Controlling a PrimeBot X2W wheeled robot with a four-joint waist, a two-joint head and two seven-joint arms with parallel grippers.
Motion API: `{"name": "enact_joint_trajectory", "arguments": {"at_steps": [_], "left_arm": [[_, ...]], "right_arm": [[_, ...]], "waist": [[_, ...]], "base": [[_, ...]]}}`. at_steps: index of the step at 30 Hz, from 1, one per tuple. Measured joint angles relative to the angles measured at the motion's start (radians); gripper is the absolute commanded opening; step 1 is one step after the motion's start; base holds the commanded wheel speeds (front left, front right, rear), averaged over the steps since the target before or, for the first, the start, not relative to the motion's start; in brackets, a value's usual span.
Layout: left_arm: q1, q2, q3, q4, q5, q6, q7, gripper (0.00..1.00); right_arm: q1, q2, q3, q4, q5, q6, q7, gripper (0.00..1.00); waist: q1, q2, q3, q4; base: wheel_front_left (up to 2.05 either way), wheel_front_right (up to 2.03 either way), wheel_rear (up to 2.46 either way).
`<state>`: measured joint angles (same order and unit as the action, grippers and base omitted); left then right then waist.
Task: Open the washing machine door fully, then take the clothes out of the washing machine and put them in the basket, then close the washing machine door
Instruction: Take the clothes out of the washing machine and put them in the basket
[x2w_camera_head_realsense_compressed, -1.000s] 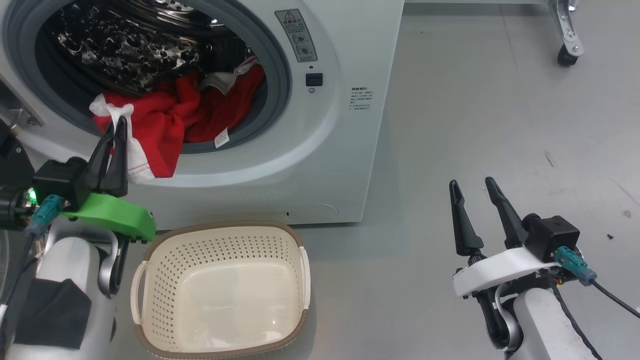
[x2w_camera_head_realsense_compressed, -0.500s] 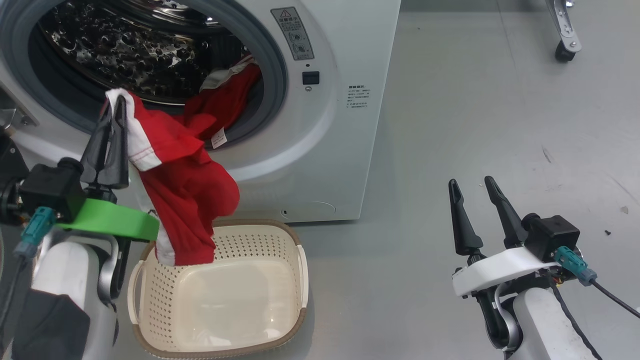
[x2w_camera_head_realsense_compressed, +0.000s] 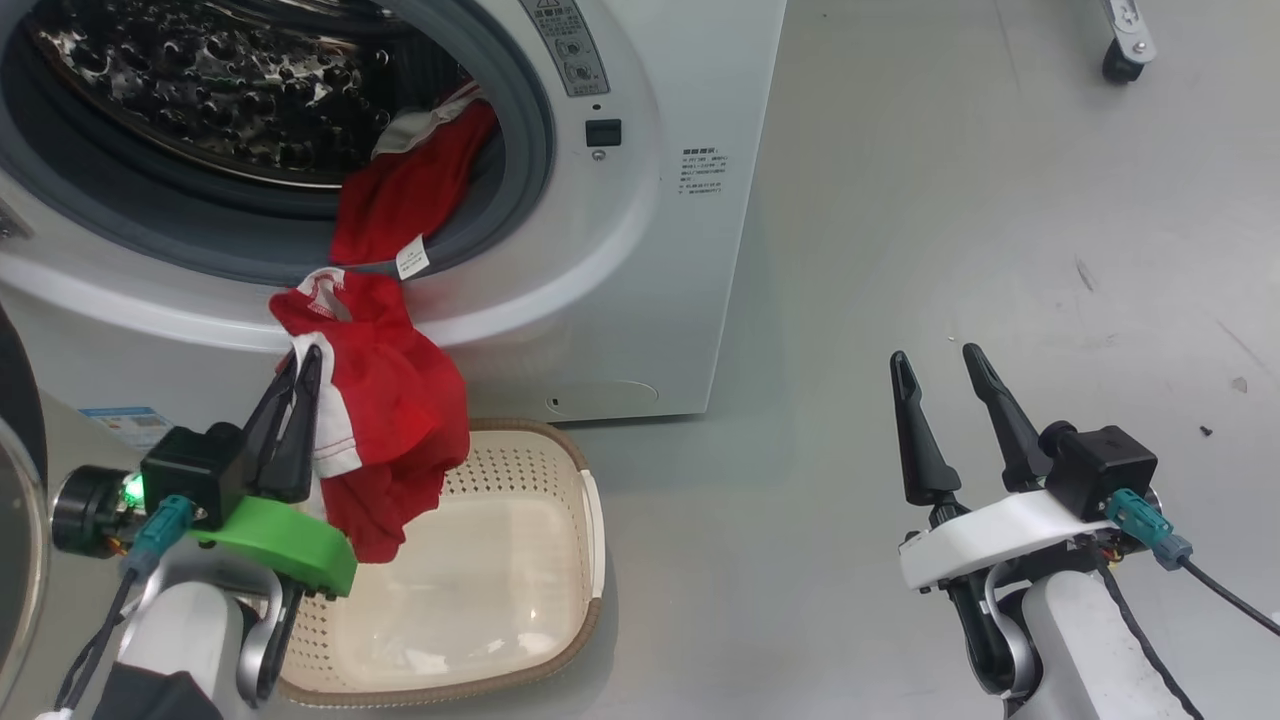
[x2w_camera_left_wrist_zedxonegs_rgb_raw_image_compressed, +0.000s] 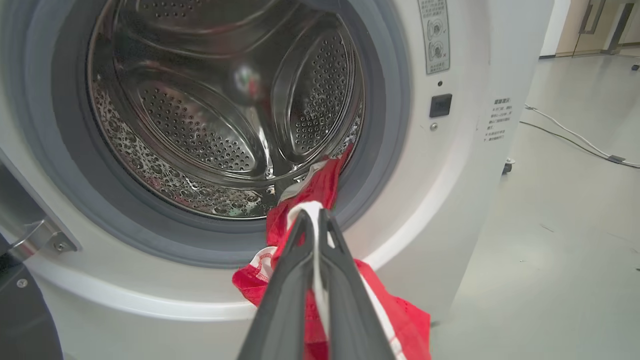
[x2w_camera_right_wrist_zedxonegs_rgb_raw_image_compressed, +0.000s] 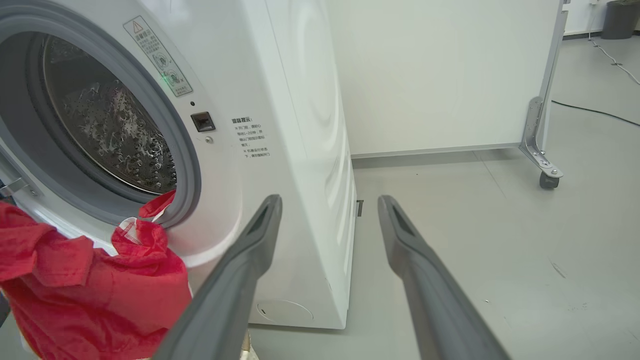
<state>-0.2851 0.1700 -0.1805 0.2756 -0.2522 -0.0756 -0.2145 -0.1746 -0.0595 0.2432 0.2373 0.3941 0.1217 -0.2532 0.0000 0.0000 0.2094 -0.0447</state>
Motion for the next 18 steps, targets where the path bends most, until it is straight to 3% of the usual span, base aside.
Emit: {"name": "enact_joint_trajectory", "arguments": {"at_steps": [18], "left_arm": [[0.019,0.013,-0.041,0.114,0.027,-0.001,0.083,0.00]], "right_arm": [[-0.033,0.000,0.012,-0.022,0.000,0.000,0.000,1.00]], "waist": [[0.0000,0.0000,0.113,-0.057]], "base": [[0.00,0.00,0.00]]}}
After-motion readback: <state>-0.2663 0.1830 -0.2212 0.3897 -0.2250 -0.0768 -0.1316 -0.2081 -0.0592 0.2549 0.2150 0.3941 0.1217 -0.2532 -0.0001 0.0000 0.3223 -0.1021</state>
